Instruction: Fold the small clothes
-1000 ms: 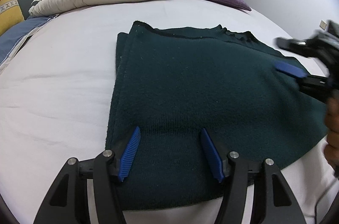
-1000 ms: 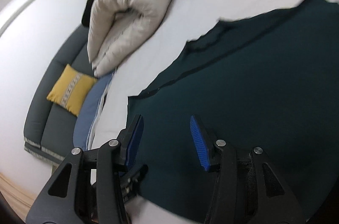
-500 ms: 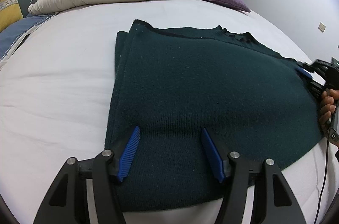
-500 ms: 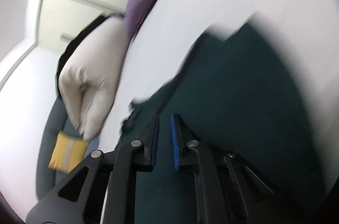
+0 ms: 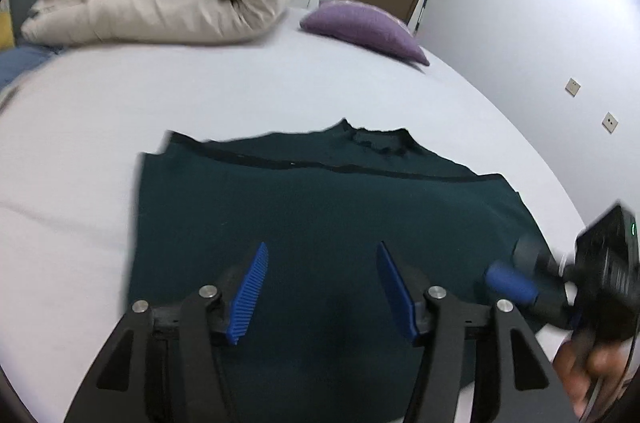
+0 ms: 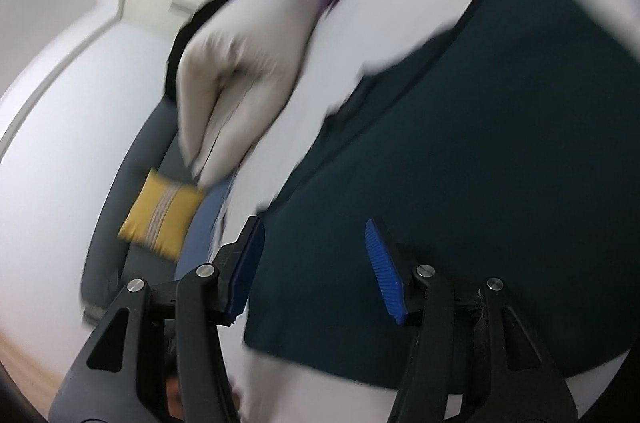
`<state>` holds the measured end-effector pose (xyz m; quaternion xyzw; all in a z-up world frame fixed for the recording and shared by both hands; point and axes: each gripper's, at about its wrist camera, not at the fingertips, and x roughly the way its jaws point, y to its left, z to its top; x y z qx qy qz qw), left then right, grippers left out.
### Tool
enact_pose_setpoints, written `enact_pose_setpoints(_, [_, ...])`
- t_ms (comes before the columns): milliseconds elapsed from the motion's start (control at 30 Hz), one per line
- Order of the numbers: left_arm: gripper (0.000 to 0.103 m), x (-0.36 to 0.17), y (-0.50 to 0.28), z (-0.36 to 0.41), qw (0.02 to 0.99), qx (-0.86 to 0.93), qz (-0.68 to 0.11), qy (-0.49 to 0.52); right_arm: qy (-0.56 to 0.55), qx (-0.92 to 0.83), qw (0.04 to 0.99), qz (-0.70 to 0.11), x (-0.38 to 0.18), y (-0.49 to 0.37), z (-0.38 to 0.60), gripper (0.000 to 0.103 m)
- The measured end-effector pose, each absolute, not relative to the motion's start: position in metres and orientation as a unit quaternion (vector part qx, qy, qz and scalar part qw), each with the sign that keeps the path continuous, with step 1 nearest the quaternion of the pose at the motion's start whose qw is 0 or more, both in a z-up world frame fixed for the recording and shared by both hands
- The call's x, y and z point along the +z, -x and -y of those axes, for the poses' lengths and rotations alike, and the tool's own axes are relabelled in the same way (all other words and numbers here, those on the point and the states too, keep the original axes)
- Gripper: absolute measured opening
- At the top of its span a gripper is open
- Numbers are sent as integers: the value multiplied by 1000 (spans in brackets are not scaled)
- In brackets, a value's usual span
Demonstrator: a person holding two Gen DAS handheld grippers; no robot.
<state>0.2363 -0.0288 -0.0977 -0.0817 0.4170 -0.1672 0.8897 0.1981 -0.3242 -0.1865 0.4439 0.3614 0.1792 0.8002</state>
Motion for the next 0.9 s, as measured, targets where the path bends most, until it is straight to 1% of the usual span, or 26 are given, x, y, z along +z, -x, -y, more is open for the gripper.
enact_pose_setpoints(67, [60, -116, -254, 27, 888, -143, -432, 66, -438, 181, 790, -389, -206, -213, 305, 51])
enact_pose_setpoints(133, [59, -132, -260, 12, 889, -143, -429, 71, -454, 175, 781, -392, -220, -211, 304, 45])
enact_pose_setpoints(167, [57, -133, -260, 5, 888, -156, -424, 85, -475, 178, 776, -375, -227, -208, 318, 42])
enact_pose_setpoints(233, [50, -135, -259, -7, 886, -166, -421, 99, -495, 162, 779, -349, -229, -195, 342, 41])
enact_pose_setpoints(267, [48, -135, -258, -12, 886, -169, -420, 98, -505, 153, 782, -331, -230, -188, 359, 40])
enact_pose_setpoints(333, [47, -136, -256, -18, 885, -178, -419, 101, -526, 123, 786, -300, -231, -162, 415, 39])
enact_pose_setpoints(400, [46, -134, -254, -29, 882, -182, -420, 110, -547, 99, 786, -269, -232, -148, 448, 38])
enact_pose_setpoints(433, [46, -133, -253, -34, 883, -180, -420, 113, -547, 86, 791, -261, -229, -142, 460, 39])
enact_pose_setpoints(467, [45, -129, -249, -38, 885, -172, -419, 111, -540, 64, 800, -255, -223, -131, 472, 46])
enact_pose_setpoints(500, [46, -124, -244, -39, 888, -162, -417, 104, -531, 34, 807, -257, -217, -122, 482, 49])
enact_pose_setpoints(567, [57, -110, -233, -36, 896, -152, -408, 93, -530, 1, 811, -248, -208, -101, 506, 50])
enact_pose_setpoints(600, [59, -100, -226, -29, 898, -159, -400, 94, -534, -3, 810, -243, -203, -89, 516, 57])
enact_pose_setpoints(633, [60, -93, -221, -23, 897, -166, -399, 95, -529, -10, 812, -246, -200, -84, 519, 59])
enact_pose_setpoints(767, [62, -74, -215, 29, 886, -222, -396, 98, -498, 2, 814, -300, -198, -95, 507, 59])
enact_pose_setpoints(900, [62, -78, -222, 82, 871, -255, -410, 96, -491, 14, 794, -358, -209, -117, 498, 57])
